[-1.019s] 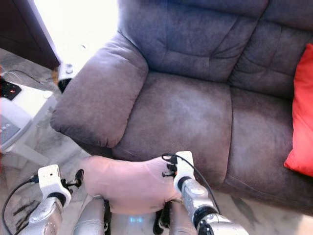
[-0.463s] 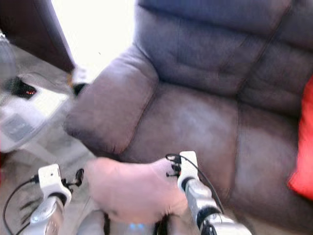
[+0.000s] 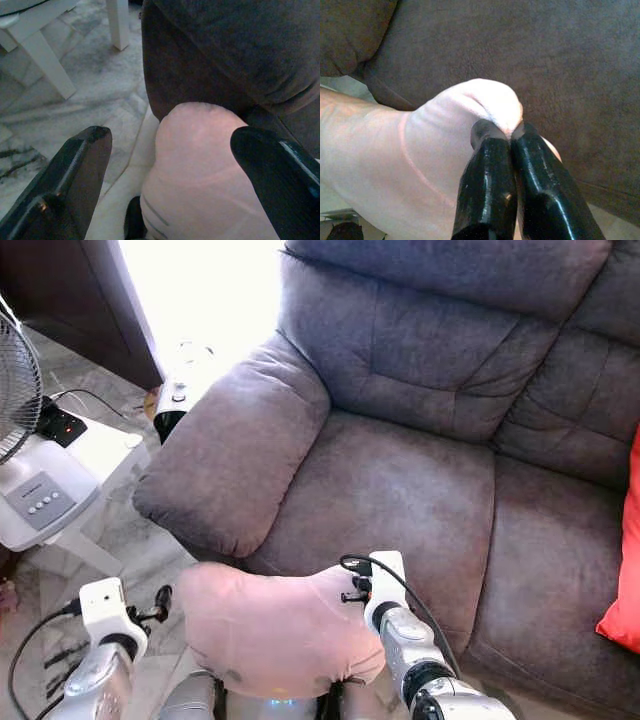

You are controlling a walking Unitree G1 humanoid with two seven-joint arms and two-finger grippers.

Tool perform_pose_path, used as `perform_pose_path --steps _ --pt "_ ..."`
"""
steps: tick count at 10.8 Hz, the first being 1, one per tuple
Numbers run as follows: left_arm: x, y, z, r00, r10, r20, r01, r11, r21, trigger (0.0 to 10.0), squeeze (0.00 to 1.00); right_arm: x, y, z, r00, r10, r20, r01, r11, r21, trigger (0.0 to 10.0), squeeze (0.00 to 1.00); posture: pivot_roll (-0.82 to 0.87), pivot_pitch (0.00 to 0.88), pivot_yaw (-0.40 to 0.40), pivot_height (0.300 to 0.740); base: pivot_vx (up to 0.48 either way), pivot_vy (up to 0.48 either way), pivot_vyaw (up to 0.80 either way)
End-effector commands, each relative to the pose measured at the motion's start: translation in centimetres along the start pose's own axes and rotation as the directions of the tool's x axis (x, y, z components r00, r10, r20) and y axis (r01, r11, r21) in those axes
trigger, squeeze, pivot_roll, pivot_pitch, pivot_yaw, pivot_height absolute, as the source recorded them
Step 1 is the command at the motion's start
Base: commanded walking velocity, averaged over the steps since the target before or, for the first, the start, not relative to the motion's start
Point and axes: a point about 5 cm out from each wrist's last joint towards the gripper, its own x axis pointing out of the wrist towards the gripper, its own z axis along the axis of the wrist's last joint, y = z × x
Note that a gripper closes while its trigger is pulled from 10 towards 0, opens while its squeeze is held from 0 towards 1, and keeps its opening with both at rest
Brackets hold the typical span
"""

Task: Move the pillow to the sofa from floor

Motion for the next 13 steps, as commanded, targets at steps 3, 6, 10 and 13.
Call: perform_pose_path --steps 3,6,10,13 --pt "-0.5 1.0 -2.6 0.995 0.042 -0.093 -0.041 0.999 0.005 10.0 0.0 -0.1 -1.4 2.2 0.993 -0.055 0.109 0.055 0.998 0.01 10.0 0.0 0.17 0.112 -0.121 0.74 0.0 0.0 0.0" --pt "-0.2 1.0 -2.9 0.993 0.047 -0.104 -0.046 0.999 0.01 10.0 0.0 -0.4 -1.6 0.9 0.995 -0.058 0.076 0.057 0.998 0.023 10.0 0.0 0.16 0.104 -0.119 0.74 0.0 0.0 0.0" --pt "-0.2 0.6 -3.1 0.995 0.034 -0.095 -0.034 0.999 0.004 10.0 0.0 -0.5 -2.0 0.7 0.995 -0.077 0.07 0.075 0.997 0.03 10.0 0.0 0.16 0.097 -0.118 0.74 0.0 0.0 0.0" --pt "-0.1 0.7 -2.9 0.996 0.035 -0.081 -0.035 0.999 0.001 10.0 0.0 -0.6 -2.2 0.5 0.994 -0.084 0.063 0.082 0.996 0.034 10.0 0.0 0.16 0.089 -0.117 0.74 0.0 0.0 0.0"
